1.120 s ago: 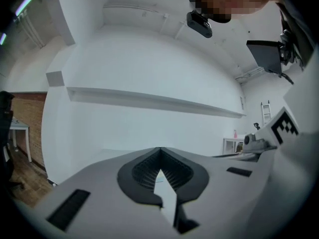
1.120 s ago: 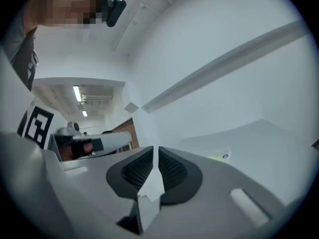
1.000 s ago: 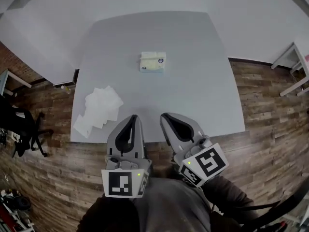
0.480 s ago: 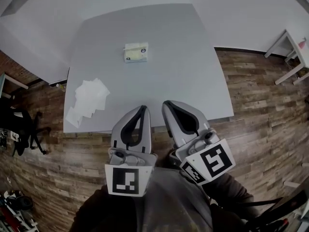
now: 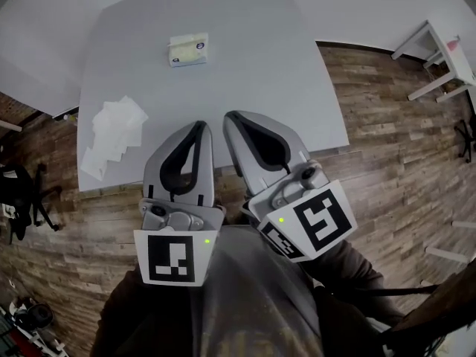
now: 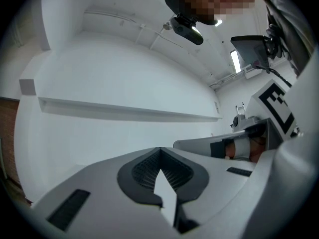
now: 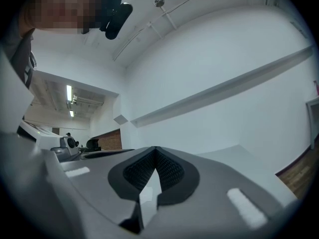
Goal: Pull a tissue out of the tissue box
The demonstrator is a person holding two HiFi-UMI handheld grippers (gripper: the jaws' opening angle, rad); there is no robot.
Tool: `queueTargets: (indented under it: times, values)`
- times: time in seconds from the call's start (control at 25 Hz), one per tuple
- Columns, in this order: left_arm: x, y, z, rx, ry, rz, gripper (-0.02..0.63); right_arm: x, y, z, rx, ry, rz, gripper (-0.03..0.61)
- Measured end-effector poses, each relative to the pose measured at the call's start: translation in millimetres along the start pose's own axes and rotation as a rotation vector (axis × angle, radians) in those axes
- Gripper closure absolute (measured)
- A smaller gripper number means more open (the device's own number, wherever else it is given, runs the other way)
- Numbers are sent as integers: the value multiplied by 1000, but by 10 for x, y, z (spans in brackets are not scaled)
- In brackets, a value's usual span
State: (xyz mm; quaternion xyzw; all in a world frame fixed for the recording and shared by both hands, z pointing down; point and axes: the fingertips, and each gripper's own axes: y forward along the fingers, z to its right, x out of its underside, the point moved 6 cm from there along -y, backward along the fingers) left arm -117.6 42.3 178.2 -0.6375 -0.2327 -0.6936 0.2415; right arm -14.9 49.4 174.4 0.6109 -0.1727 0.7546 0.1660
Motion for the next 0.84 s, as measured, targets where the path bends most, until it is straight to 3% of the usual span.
queueTargets:
  times: [0.28,0.84]
  values:
    - [-43,37,13,18,-7,37,615,-44,-15,2,22,-17,13,578]
    - [-4,28,6,22,-17,28,615,-25,-21,-23,25,-31,2,578]
